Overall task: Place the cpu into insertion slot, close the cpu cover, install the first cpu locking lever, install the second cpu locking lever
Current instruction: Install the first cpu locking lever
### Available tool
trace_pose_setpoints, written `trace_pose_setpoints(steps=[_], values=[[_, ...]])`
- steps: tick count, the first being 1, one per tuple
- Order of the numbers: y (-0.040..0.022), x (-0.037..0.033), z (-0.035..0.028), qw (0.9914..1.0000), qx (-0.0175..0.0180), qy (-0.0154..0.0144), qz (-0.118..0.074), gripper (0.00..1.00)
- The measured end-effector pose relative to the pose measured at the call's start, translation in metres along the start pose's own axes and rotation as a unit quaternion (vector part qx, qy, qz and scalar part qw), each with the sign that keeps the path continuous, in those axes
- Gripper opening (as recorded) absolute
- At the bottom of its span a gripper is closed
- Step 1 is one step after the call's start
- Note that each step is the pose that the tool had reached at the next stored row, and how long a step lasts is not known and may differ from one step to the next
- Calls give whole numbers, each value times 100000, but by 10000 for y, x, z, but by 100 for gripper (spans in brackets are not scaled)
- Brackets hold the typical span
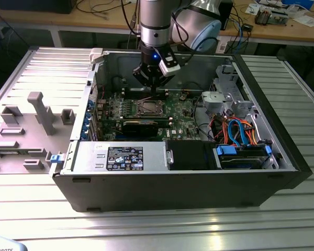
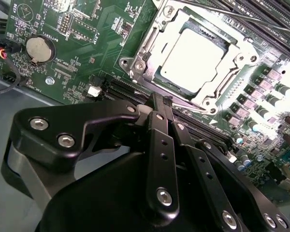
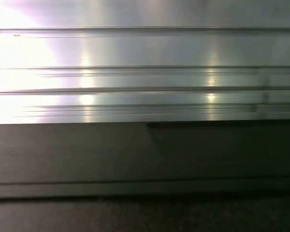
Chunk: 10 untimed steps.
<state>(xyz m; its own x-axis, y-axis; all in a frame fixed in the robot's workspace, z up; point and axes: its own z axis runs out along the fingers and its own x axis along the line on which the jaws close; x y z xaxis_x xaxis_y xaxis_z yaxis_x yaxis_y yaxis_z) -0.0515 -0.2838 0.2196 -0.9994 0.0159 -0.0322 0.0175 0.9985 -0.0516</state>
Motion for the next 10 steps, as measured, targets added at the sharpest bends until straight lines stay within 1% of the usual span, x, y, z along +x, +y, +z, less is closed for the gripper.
trace_pose_setpoints(steps=[10], values=[[2, -31, 48, 100000, 24, 14, 56, 11]])
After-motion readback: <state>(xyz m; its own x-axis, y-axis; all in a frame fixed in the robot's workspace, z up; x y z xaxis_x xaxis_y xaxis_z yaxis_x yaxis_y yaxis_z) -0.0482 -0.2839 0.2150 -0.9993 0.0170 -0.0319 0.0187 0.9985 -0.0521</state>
